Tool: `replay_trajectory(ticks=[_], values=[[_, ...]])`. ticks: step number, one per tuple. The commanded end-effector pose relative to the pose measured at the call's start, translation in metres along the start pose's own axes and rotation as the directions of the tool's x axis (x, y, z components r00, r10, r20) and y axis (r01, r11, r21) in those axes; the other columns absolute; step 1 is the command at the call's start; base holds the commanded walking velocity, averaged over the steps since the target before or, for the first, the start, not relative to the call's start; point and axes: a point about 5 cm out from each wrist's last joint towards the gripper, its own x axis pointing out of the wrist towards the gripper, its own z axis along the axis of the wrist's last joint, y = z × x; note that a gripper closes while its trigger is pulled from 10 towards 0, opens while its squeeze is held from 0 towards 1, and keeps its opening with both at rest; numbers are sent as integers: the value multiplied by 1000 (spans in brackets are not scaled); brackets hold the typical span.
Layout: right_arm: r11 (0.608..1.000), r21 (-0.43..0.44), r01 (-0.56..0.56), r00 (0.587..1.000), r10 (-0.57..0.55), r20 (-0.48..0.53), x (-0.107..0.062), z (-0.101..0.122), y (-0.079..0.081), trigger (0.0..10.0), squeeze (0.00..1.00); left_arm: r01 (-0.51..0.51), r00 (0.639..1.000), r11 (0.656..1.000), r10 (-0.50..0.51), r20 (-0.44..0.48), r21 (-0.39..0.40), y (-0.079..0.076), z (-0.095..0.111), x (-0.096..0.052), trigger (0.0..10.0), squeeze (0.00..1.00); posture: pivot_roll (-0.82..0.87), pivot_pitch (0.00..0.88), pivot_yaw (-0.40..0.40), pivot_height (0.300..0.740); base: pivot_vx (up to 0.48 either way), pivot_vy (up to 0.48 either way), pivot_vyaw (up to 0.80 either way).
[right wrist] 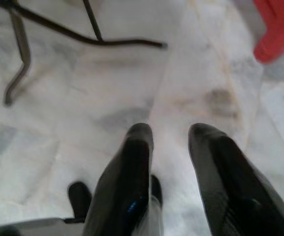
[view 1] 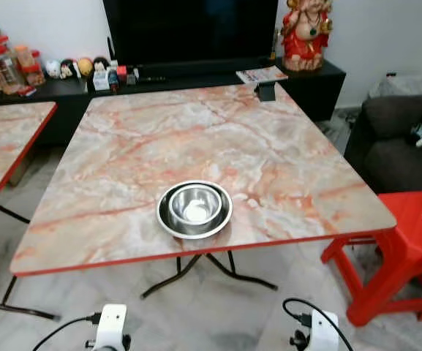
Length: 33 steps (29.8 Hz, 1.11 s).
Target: Setting the table
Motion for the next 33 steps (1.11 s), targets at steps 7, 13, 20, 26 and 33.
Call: replay_trajectory(ticks=[7,13,20,26,33], values=[[1000,2,0,1000,0,-7,-1,-3,5,10000,0,-33,999,999,33,-12,4,12,-3,-2,10000,0,-61,0,47,740,0,480,456],[1000,13,4,1000,-4,-4,0,-1,5,10000,0,-38,999,999,38,-8,-1,11,-2,-2,10000,0,-61,0,43,740,0,480,0],[1000,24,-5,1000,5,2,0,1,7,10000,0,-40,999,999,40,-6,-8,11,-1,-1,10000,0,-56,0,36,740,0,480,0],[1000,24,-7,1000,8,-10,-1,-3,7,10000,0,-44,999,999,44,-7,-7,13,-2,-2,10000,0,-57,0,36,740,0,480,0],[1000,19,-7,1000,7,-13,-1,-4,7,10000,0,-51,999,999,51,-4,-19,14,-2,-2,10000,0,-49,0,29,740,0,480,0]])
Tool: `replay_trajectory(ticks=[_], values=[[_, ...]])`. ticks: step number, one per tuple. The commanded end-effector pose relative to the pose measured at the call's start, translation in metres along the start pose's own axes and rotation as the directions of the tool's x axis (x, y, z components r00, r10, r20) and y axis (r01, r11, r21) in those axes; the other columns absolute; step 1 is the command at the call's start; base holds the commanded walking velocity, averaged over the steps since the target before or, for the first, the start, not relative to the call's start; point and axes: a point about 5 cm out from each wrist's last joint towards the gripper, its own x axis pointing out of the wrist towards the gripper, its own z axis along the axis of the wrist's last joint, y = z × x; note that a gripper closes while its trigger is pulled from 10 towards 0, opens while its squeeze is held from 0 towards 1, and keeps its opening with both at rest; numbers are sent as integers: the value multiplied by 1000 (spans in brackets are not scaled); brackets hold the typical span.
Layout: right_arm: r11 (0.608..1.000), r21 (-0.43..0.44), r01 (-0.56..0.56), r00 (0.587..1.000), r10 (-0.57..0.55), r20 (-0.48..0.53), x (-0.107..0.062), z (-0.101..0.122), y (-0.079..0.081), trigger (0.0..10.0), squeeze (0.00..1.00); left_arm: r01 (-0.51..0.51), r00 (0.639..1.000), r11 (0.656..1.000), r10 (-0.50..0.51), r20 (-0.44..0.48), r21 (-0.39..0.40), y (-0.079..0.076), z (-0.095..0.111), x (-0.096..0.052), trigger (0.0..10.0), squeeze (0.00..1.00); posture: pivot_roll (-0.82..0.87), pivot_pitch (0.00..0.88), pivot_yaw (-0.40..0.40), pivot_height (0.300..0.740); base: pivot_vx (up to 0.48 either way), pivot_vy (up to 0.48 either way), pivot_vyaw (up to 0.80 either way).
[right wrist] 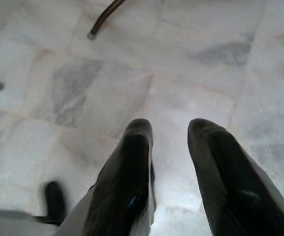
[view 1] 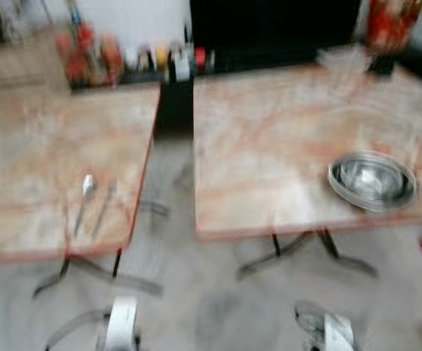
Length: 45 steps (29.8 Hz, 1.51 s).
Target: Setting the table
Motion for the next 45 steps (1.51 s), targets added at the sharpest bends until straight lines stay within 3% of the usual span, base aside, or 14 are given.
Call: replay_trajectory(ticks=[1,35,45], values=[[1000,8,-25,1000,25,16,1,5,11,10000,0,-32,999,999,32,-13,-8,12,-4,-2,10000,0,-49,0,29,740,0,480,0],[999,17,-41,999,40,28,2,8,12,10000,0,-33,999,999,33,-10,-25,9,-4,-2,10000,0,-47,0,20,740,0,380,0],[999,10,-49,998,49,32,2,9,13,10000,0,-35,999,999,35,-9,-9,9,-4,-2,10000,0,-47,0,20,740,0,187,0]])
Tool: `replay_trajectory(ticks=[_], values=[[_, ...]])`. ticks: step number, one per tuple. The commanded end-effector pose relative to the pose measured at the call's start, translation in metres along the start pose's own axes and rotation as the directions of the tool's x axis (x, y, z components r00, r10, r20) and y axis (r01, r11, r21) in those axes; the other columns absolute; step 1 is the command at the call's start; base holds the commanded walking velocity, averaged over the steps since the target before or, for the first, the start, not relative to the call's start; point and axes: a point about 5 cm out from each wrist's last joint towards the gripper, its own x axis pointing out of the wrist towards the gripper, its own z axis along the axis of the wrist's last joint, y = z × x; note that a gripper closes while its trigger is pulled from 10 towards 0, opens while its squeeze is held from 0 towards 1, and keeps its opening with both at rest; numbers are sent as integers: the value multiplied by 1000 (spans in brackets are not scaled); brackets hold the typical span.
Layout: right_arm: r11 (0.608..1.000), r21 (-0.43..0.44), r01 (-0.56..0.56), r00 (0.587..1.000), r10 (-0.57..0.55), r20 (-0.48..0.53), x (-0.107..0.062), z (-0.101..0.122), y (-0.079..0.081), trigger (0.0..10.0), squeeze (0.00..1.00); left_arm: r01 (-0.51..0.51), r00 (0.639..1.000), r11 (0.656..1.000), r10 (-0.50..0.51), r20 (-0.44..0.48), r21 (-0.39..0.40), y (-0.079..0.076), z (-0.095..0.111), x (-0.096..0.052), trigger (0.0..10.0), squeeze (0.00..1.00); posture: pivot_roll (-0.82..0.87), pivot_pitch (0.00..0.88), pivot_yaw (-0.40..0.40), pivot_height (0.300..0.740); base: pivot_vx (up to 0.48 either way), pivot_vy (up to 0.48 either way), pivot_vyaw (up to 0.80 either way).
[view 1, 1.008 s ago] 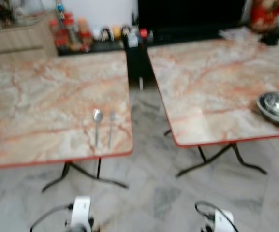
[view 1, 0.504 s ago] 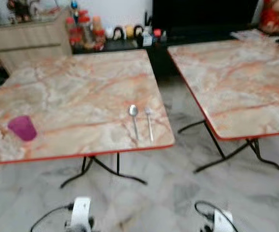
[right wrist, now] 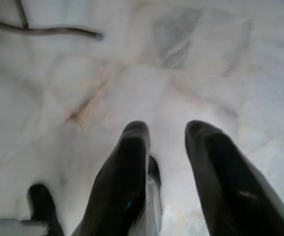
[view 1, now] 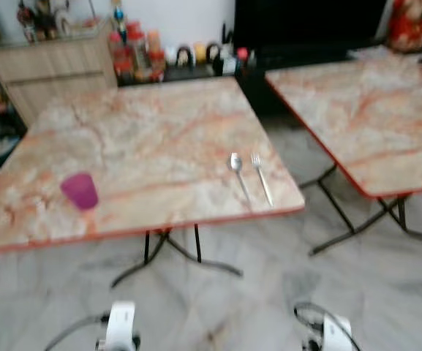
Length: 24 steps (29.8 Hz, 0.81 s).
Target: Setting the table
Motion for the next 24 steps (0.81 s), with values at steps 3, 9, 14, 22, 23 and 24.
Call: replay_trajectory(ticks=[3,9,14,22,23,24], values=[[1000,-1,-18,1000,18,15,1,4,5,10000,0,-9,1000,1000,9,-19,9,1,-6,-1,10000,0,-48,0,21,740,0,0,0],[1000,-4,-20,1000,20,15,1,4,5,10000,0,-6,1000,1000,6,-13,10,-1,-5,-1,10000,0,-45,0,19,740,0,0,0],[1000,-7,-24,999,24,24,1,6,6,10000,0,-6,1000,1000,6,-5,10,-1,-5,-1,10000,0,-48,0,23,740,0,0,0],[999,-22,-31,999,31,33,2,9,7,10000,0,-8,1000,1000,8,7,0,-2,-3,-1,10000,0,-48,0,25,740,0,0,0],[999,-23,-31,999,32,32,2,9,8,10000,0,-7,1000,1000,7,7,0,-2,-3,-1,10000,0,-46,0,25,740,0,0,0],[999,-25,-32,999,33,31,2,9,8,10000,0,-6,1000,1000,6,7,1,-2,-3,-1,10000,0,-47,0,25,740,0,0,0]])
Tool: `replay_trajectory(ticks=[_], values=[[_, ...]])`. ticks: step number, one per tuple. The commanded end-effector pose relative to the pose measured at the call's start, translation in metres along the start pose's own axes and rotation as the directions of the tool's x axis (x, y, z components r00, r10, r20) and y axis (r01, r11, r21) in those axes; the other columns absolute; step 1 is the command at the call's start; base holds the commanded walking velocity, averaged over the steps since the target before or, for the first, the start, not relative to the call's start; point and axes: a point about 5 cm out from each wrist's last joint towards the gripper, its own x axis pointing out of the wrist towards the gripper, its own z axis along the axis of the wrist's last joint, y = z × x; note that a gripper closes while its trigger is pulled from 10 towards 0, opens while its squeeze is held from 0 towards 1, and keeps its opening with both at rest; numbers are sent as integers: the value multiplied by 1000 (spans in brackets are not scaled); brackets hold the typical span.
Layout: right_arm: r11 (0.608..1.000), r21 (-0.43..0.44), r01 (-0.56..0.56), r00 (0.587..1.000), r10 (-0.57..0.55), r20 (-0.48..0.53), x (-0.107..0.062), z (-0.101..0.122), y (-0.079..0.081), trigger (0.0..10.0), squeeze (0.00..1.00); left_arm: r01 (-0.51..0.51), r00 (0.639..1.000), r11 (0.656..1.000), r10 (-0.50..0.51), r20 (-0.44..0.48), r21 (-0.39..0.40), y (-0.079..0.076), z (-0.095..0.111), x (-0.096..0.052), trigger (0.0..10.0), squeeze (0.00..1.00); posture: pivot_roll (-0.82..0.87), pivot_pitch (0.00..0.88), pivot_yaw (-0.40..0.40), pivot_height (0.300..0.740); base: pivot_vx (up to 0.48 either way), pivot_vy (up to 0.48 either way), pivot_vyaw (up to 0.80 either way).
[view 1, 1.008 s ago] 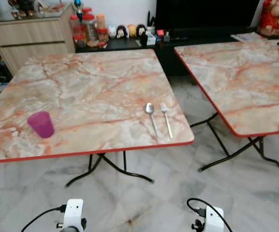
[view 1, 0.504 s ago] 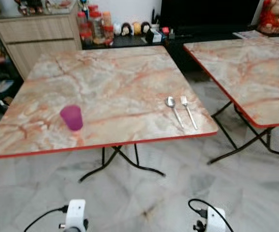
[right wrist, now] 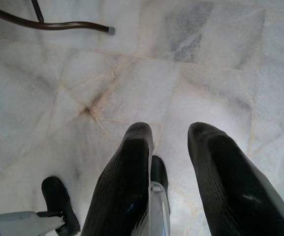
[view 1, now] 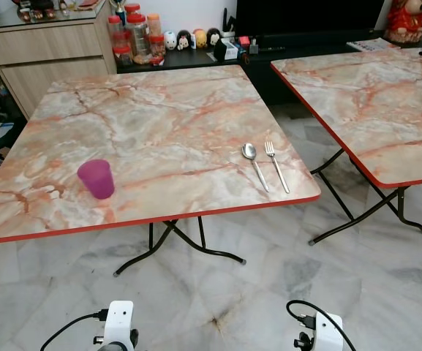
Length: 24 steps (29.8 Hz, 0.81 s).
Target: Setting the table
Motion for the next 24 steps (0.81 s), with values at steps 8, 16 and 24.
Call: replay_trajectory(ticks=[8,16,24], values=[[1000,-23,-8,1000,8,10,0,1,3,10000,0,-6,1000,1000,6,9,14,0,3,1,10000,0,-44,0,23,740,0,0,0],[1000,-4,-7,1000,7,10,0,0,4,10000,0,-18,1000,1000,18,8,15,0,2,0,10000,0,-37,0,18,740,0,0,560],[1000,-25,-4,1000,4,13,0,0,3,10000,0,-25,1000,999,25,-1,26,1,1,0,10000,0,-43,0,20,740,193,0,300]])
